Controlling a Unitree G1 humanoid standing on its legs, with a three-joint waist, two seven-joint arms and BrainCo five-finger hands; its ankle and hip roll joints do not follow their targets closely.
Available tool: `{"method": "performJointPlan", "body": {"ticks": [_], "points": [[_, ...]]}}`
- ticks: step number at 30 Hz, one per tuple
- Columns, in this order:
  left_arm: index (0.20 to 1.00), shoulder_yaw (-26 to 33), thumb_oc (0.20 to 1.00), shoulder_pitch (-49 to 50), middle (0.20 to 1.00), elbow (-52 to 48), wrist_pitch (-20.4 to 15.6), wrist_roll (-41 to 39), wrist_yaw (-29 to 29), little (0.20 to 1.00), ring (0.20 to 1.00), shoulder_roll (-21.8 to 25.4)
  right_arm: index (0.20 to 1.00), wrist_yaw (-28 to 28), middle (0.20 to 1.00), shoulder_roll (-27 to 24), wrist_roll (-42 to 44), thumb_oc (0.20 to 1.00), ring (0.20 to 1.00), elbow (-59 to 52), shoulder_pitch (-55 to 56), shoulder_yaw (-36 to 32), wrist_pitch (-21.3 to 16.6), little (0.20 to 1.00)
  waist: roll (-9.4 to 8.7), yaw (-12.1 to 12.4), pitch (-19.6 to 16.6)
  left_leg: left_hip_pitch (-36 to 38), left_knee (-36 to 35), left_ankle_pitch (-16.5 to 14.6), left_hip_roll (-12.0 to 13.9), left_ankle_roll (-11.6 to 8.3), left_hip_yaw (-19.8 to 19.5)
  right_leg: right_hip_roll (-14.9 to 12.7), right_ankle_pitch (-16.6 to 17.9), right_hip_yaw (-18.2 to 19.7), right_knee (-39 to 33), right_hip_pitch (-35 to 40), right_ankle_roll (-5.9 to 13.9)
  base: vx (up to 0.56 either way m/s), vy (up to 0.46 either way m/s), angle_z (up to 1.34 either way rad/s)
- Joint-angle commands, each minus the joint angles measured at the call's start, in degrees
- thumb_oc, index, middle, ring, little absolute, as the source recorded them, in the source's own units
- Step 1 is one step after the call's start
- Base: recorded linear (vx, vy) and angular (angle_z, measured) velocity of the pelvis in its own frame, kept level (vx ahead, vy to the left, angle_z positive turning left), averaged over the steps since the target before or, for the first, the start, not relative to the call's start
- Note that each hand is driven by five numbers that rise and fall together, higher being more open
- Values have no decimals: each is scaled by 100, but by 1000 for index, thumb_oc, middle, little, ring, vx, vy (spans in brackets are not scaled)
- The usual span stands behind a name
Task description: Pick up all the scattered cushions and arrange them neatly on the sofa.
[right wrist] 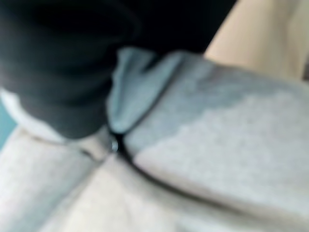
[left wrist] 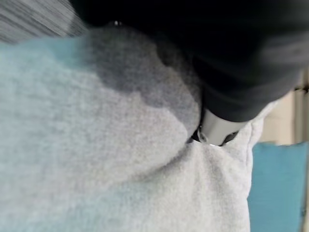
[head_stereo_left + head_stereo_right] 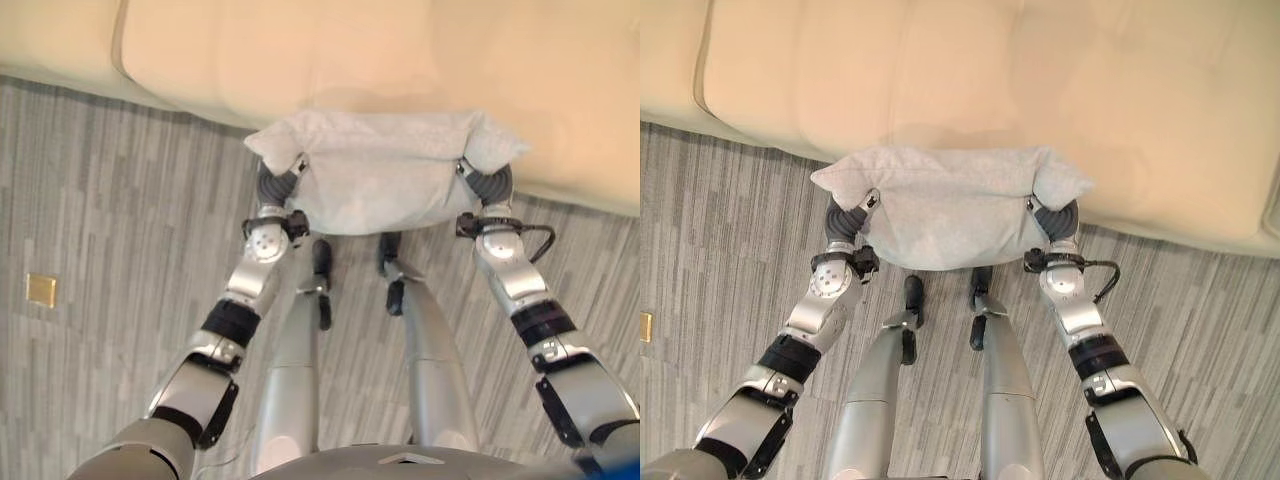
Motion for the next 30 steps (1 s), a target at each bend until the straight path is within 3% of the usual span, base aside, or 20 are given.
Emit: {"method": "performJointPlan", "body": {"ticks": [1,3,4,7,11,15,16,17,18,19,21,23,28,30], "points": [[200,-160,200,182,200,-499,-590,200,-328,200,200,-173,200,342,200,318,-195,200,200,-596,213,145,-613,200,2,105,-665,665,-794,239,109,-340,-483,-170,-275,168,-509,959,734,31,-102,17],[200,-149,200,337,200,-583,-580,239,-374,200,200,-144,200,393,200,288,-209,200,200,-635,335,144,-606,200,-12,133,-638,929,-898,256,124,-356,-499,-154,-290,119,-651,1263,726,34,-50,16],[200,-87,200,701,200,-711,-559,345,-470,200,200,-27,200,543,200,259,-238,200,200,-736,620,139,-610,200,-42,183,-658,1444,-1124,286,170,-388,-515,-122,-311,24,-874,1801,718,47,-40,21],[200,47,200,1206,200,-852,-519,483,-611,200,200,95,200,736,200,217,-267,200,200,-813,990,92,-579,200,-66,260,-703,2091,-1353,301,213,-414,-535,-74,-372,-93,-1140,2556,699,82,-53,10],[200,179,200,1608,200,-943,-480,503,-710,200,200,153,200,884,200,195,-311,200,200,-896,1306,25,-536,200,-93,317,-818,2602,-1584,353,290,-447,-581,-22,-386,-226,-1431,3209,708,61,-44,16],[200,378,200,2189,200,-1097,-429,483,-878,200,200,205,200,1042,200,201,-296,200,200,-971,1865,-183,-497,200,-150,465,-1035,3201,-1921,524,401,-634,-733,269,-441,-565,-2224,4285,669,62,-109,48],[200,350,200,2261,200,-1097,-410,388,-940,200,200,133,200,1058,200,170,-253,200,200,-1069,2057,-305,-475,200,-183,474,-1055,3155,-1830,543,390,-664,-646,234,-420,-787,-2389,4534,650,-30,-3,105],[200,305,200,2259,200,-1106,-419,367,-981,200,200,73,200,1057,200,149,-268,200,200,-1130,2162,-402,-438,200,-211,391,-1066,3041,-1654,536,491,-617,-164,133,-397,-1045,-2498,4673,669,-49,90,153],[200,293,200,2309,200,-1122,-423,376,-1057,200,200,55,200,1083,200,168,-240,200,200,-1193,2217,-453,-372,200,-238,274,-1119,3057,-1339,347,744,-448,728,6,-334,-1279,-2497,4732,670,56,110,184],[200,307,200,2358,200,-1140,-417,379,-1087,200,200,53,200,1105,200,174,-244,200,200,-1230,2266,-469,-373,200,-237,240,-1173,3236,-1293,133,861,-492,1018,1,-404,-1322,-2519,4857,718,128,120,170],[200,249,200,2425,200,-1148,-396,368,-1203,200,200,51,200,1152,200,222,-216,200,200,-1294,2372,-563,-348,200,-223,139,-1300,3438,-1339,75,941,-462,1557,-61,-364,-1525,-2586,4983,770,169,164,96],[200,263,200,2509,200,-1175,-366,410,-1218,200,200,80,200,1174,200,237,-211,200,200,-1283,2353,-556,-305,200,-269,197,-1357,3398,-1238,12,873,-459,1585,-123,-319,-1584,-2618,5043,804,127,216,69],[200,352,200,2738,200,-1306,-292,456,-1290,200,200,151,200,1324,200,393,-265,200,200,-1271,2286,-460,-207,200,-337,362,-1474,3747,-1817,-90,525,-246,1379,-356,-290,-1520,-2338,5076,975,116,205,-5],[200,332,200,2714,200,-1327,-268,546,-1360,200,200,263,200,1374,200,494,-244,200,200,-1306,2256,-466,-216,200,-369,276,-1425,3863,-2037,28,338,-56,1224,-279,-303,-891,-1952,4842,942,90,235,1]]}}
